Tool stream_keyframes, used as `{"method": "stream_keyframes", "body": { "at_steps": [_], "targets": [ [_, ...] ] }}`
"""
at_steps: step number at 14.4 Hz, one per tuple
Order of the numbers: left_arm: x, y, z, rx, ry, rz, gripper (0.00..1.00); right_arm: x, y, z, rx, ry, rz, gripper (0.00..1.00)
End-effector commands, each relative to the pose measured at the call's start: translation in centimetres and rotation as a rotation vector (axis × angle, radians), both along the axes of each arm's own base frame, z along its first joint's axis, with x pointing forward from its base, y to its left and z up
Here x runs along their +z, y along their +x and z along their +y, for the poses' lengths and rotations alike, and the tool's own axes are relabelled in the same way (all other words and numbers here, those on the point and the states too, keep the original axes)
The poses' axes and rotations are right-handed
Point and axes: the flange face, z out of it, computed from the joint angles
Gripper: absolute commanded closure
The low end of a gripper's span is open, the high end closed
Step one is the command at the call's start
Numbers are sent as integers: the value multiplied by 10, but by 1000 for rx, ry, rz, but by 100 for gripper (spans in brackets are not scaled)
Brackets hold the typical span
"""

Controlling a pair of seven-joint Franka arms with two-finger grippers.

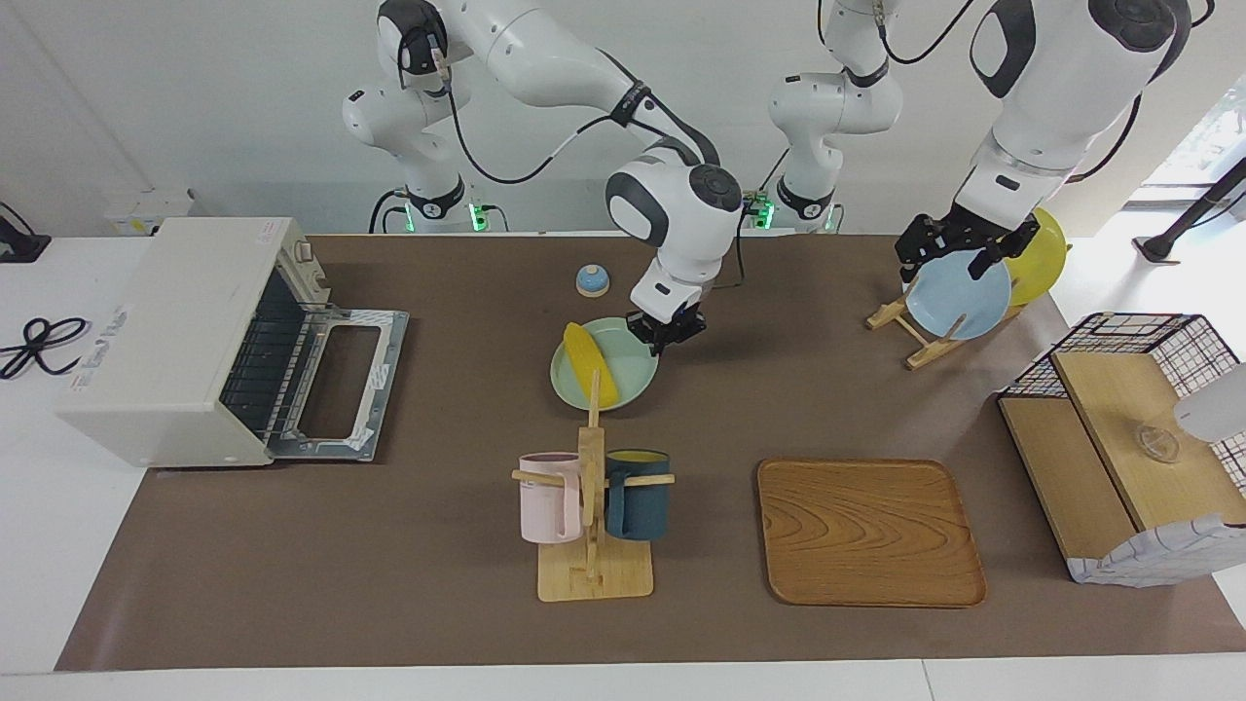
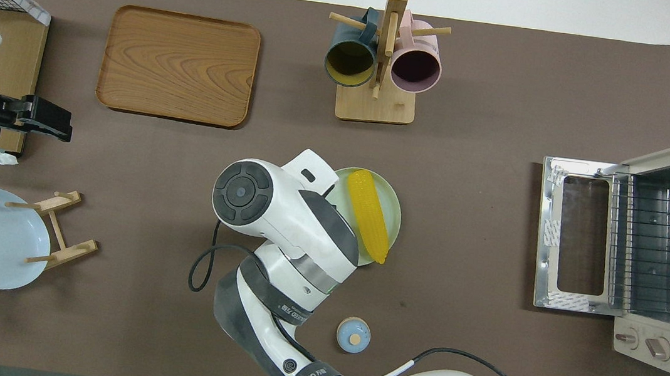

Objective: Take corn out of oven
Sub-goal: 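Pull the plate out and set it on the table with the right gripper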

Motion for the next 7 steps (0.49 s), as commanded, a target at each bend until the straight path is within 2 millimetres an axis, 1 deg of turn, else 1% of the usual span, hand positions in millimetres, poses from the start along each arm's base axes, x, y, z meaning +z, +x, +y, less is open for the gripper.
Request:
{"method": "stream_keyframes", "body": {
  "at_steps": [1,2,4,5,6,7],
  "targets": [
    [-1,-4,5,-1,21,-1,0,-10,-7,-11,-8,9,-19,100],
    [-1,-4,5,-1,21,-1,0,-16,-8,-14,-7,19,-24,100],
    [-1,-4,5,-1,21,-2,0,-18,-6,-16,-16,49,-35,100],
    [-1,-4,5,-1,21,-1,0,-15,0,-19,-48,78,-24,84],
    [-1,-4,5,-1,21,-1,0,-10,3,-15,-72,119,-17,68],
    [-1,-4,5,-1,21,-1,0,-3,5,-12,-72,131,-24,66]
  ]
}}
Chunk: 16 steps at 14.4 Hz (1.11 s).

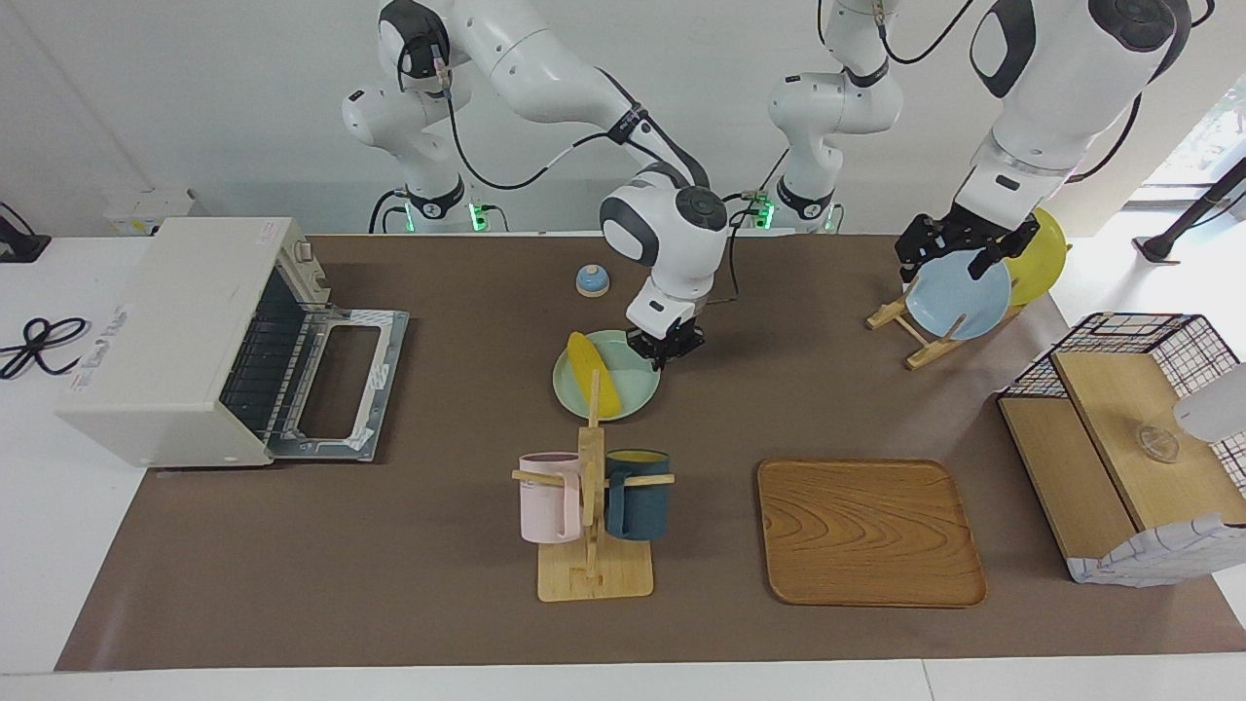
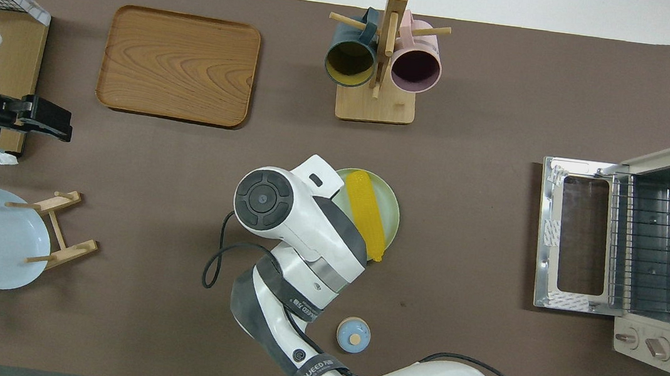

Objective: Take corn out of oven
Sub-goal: 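Pull the plate out and set it on the table with the right gripper, then grasp the yellow corn with the left gripper while the right gripper withdraws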

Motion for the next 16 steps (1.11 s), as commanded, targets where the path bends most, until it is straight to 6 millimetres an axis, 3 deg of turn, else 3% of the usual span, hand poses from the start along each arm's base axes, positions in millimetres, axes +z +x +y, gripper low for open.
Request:
{"method": "stream_keyframes", "body": {
  "at_steps": [1,3,4,6,7,9,15,16],
  "targets": [
    [-1,-4,5,-1,21,-1,0,25,7,-2,-36,54,-9,66],
    [-1,-4,5,-1,21,-1,0,39,17,-12,-48,41,-5,67],
    [-1,-4,5,0,21,-1,0,46,21,-22,-41,19,9,73],
    [3,-12,-1,-10,25,22,0,80,31,-62,-25,-7,32,100],
    [4,-14,-3,-16,25,26,0,94,34,-85,-28,-17,44,100],
    [3,-15,-12,-37,2,30,0,102,37,-139,-25,-32,70,100],
    [-20,-46,-116,-48,-103,-14,0,33,37,-314,-149,-70,141,100],
    [-27,-54,-142,-34,-115,-24,0,20,32,-336,-133,-58,130,100]
  ]
}}
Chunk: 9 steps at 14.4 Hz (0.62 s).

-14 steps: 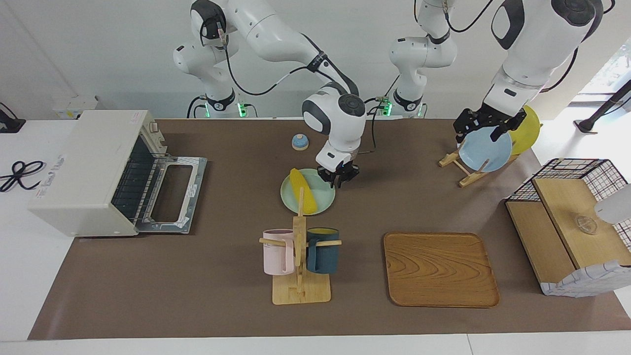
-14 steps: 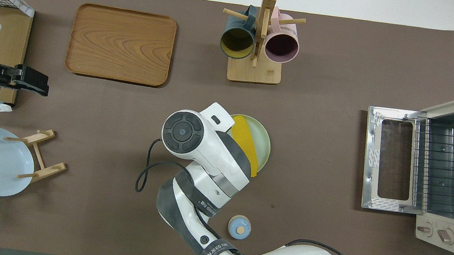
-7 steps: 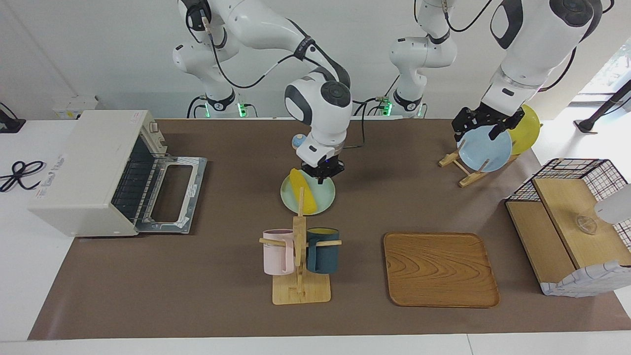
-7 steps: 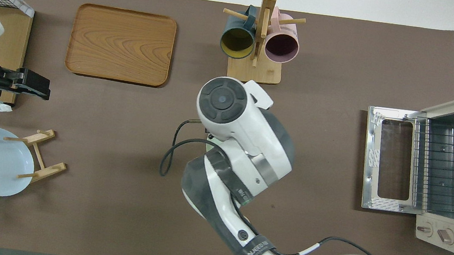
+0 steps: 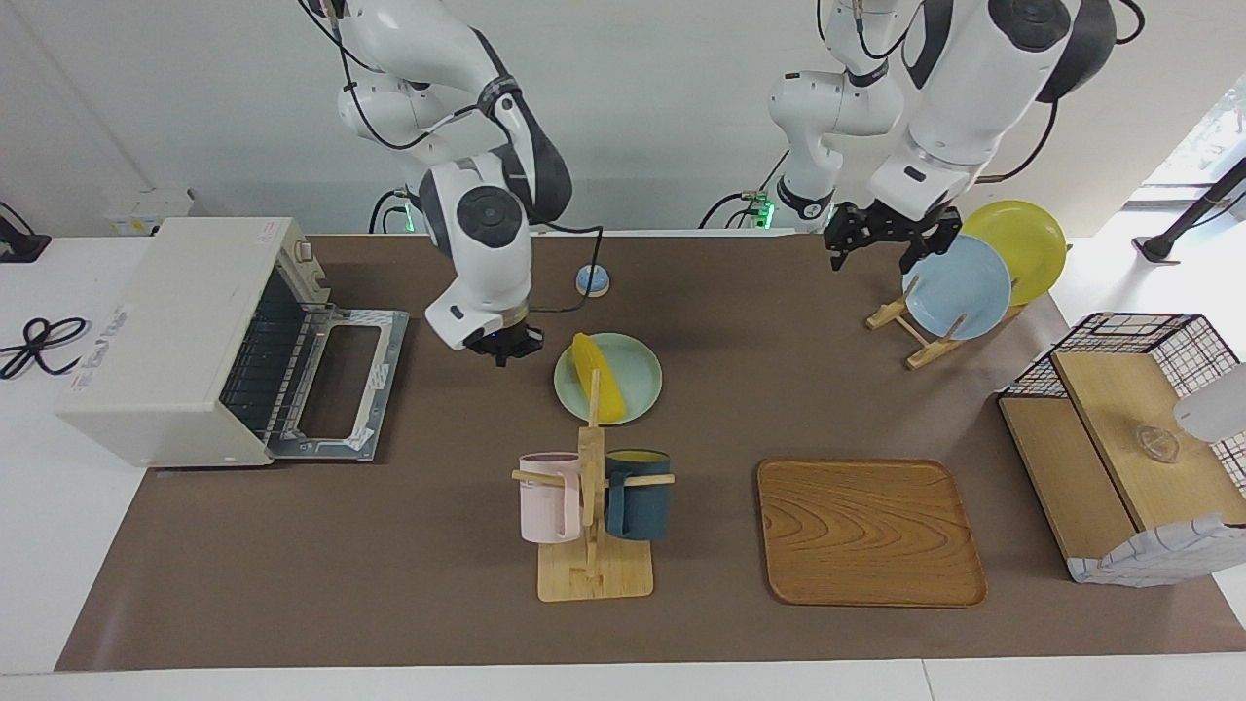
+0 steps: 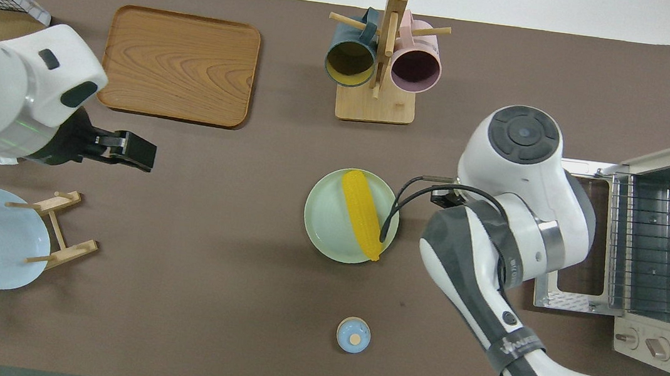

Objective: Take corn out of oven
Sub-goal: 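Grasp the yellow corn with the left gripper while the right gripper withdraws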

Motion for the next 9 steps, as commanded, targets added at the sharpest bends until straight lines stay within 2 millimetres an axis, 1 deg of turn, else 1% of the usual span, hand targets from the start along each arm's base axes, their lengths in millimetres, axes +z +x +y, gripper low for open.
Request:
{"method": "stream_keyframes", "body": {
  "at_steps": [1,2,4,5,6,8,9],
  "targets": [
    [-20,-26,-49,55,-47,-29,0,-28,-22,-58,19,18,-27,100],
    [-27,-32,-70,81,-69,-39,0,-34,-22,-71,19,23,-29,100],
    [-47,-44,-113,111,-93,-38,0,-41,-22,-80,50,-8,-20,100],
    [-64,-46,-134,114,-88,-26,0,-45,-19,-94,48,-28,-20,100],
    [-84,-49,-162,127,-89,-16,0,-45,-17,-106,43,-27,-25,100],
    [-122,-56,-203,140,-94,-16,0,-51,-21,-111,49,-25,-17,100],
    [-138,-56,-213,141,-92,-14,0,-53,-23,-115,44,-23,-19,100]
  ]
}}
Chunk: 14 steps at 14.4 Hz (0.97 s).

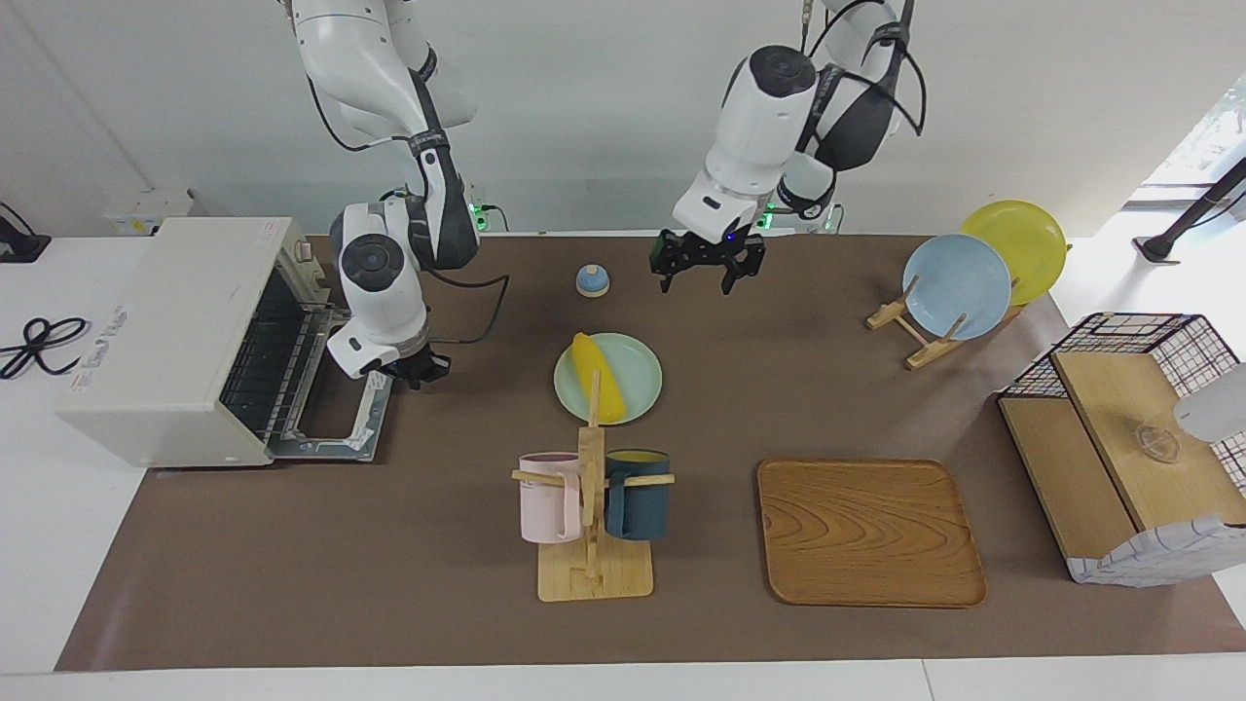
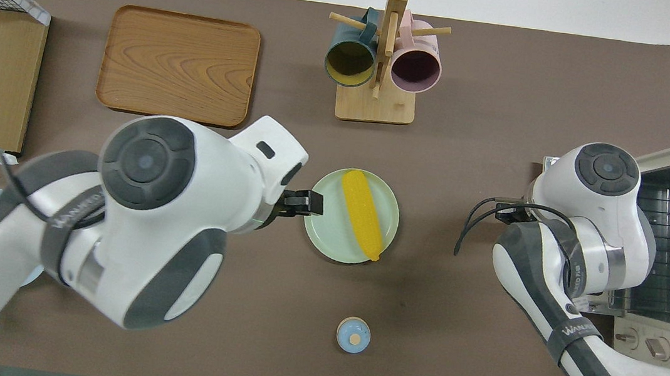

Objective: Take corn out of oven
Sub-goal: 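Grasp the yellow corn with the left gripper while the right gripper withdraws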

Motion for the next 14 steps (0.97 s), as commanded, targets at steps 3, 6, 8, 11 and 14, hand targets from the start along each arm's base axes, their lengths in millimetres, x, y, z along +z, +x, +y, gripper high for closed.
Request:
{"method": "stream_keyframes", "body": {
  "at_steps": [3,6,8,11,14],
  "targets": [
    [-69,-5,-67,20,-53,16,0,-18,-23,-20,27,12,-47,100],
    [-115,3,-102,79,-71,4,0,-18,-24,-22,74,-18,-33,100],
    [-133,5,-110,88,-60,16,0,-12,-20,-25,108,-63,-12,100],
    [-155,-6,-122,133,-51,30,0,5,-11,-33,140,-149,45,100],
    [-161,-6,-119,146,-48,31,0,36,2,-39,167,-183,99,100]
  ]
}}
